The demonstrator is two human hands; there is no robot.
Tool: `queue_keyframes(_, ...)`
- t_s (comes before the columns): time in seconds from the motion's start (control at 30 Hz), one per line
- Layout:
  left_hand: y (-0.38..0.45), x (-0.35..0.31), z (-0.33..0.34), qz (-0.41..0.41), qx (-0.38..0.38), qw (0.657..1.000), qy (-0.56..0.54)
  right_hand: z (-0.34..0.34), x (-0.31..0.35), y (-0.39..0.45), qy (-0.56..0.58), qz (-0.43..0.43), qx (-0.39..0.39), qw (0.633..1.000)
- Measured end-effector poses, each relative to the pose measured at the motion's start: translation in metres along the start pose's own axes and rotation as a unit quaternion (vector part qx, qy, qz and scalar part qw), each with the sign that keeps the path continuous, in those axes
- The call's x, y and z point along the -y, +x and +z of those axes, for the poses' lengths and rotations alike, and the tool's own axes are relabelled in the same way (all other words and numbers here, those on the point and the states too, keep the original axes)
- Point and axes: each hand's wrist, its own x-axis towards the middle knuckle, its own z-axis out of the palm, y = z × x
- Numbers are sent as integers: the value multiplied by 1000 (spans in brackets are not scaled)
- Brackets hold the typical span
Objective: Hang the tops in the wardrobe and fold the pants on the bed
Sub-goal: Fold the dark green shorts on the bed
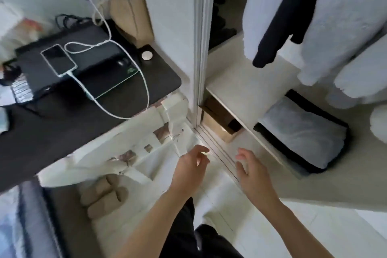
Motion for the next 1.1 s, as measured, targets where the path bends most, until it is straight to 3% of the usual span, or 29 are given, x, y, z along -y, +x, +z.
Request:
queue_keyframes(0.1, -65, 28, -7, -80, -101, 990, -56, 13, 3, -19, -19, -69, 91, 993)
queue_keyframes(0.23, -163, 68, -9, -178, -236, 947, -123, 46, 13, -53, -50, -153, 195, 967)
queue_keyframes(0.4, -289, 116, -3, -286, -403, 850, -183, 101, 36, -120, -90, -243, 359, 897)
queue_keyframes(0.53, -384, 150, 20, -363, -511, 741, -242, 149, 64, -178, -116, -345, 445, 818)
queue_keyframes(0.77, -534, 182, 88, -436, -613, 578, -317, 224, 85, -320, -159, -450, 539, 694)
queue_keyframes(0.87, -608, 196, 130, -463, -637, 508, -350, 264, 71, -405, -197, -490, 576, 624)
queue_keyframes(0.97, -683, 217, 165, -492, -639, 460, -371, 294, 53, -490, -233, -510, 606, 564)
queue_keyframes(1.1, -768, 249, 204, -526, -635, 417, -383, 329, 30, -583, -266, -523, 628, 511)
